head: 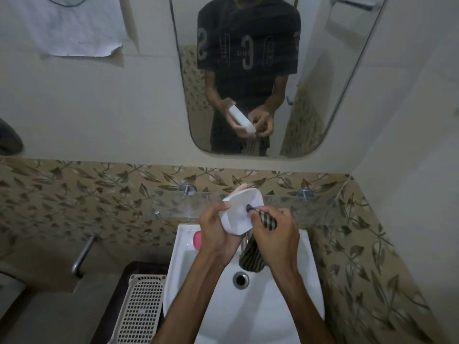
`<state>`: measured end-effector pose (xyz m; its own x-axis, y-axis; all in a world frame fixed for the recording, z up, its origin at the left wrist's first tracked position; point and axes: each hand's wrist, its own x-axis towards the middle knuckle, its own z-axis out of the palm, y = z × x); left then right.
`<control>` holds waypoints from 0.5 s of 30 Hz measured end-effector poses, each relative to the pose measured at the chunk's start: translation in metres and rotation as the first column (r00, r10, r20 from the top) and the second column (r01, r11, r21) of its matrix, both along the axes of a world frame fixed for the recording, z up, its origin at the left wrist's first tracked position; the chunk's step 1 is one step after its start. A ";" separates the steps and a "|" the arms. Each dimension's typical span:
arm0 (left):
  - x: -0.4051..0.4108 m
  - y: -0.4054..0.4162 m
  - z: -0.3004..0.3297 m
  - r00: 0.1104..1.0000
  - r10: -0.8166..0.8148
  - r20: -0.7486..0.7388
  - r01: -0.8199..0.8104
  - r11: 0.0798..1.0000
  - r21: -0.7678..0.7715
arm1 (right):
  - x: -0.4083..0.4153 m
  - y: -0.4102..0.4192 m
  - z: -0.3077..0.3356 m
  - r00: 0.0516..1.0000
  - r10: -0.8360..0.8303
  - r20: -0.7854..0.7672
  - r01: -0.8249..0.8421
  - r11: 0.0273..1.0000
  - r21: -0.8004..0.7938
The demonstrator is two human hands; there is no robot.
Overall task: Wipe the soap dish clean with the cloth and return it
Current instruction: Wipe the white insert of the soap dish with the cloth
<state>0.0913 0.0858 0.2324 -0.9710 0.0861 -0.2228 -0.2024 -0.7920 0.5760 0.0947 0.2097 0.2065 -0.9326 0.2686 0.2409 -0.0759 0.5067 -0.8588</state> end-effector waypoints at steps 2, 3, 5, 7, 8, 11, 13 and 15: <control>-0.002 -0.001 0.002 1.000 0.015 -0.010 -0.015 1.000 -0.007 | 0.001 -0.001 -0.001 1.000 0.030 0.003 -0.030 0.999 -0.039; -0.003 -0.001 0.003 1.000 0.018 -0.017 -0.018 1.000 -0.011 | 0.001 -0.002 -0.001 0.998 0.063 0.006 -0.063 0.995 -0.077; -0.004 -0.001 0.004 0.999 0.023 -0.027 -0.024 0.999 -0.041 | 0.004 -0.004 -0.001 0.990 0.139 0.009 -0.137 0.983 -0.124; -0.005 -0.002 0.003 0.999 0.028 -0.031 -0.030 0.997 -0.074 | 0.006 -0.005 -0.002 0.984 0.175 0.019 -0.171 0.977 -0.125; -0.005 -0.003 0.003 0.999 0.028 -0.034 -0.031 0.996 -0.084 | 0.006 -0.005 -0.002 0.982 0.184 0.030 -0.179 0.975 -0.133; -0.007 -0.007 0.001 0.998 0.015 -0.063 -0.021 0.995 -0.093 | -0.002 0.000 0.001 0.989 0.147 -0.016 -0.148 0.988 -0.046; -0.009 -0.008 0.003 0.995 -0.012 -0.095 0.002 0.994 -0.105 | -0.009 0.003 0.005 0.991 0.110 -0.081 -0.102 0.990 0.098; -0.011 -0.008 0.004 0.992 -0.028 -0.125 0.009 0.988 -0.152 | -0.011 0.002 0.006 0.987 0.117 -0.108 -0.092 0.973 0.210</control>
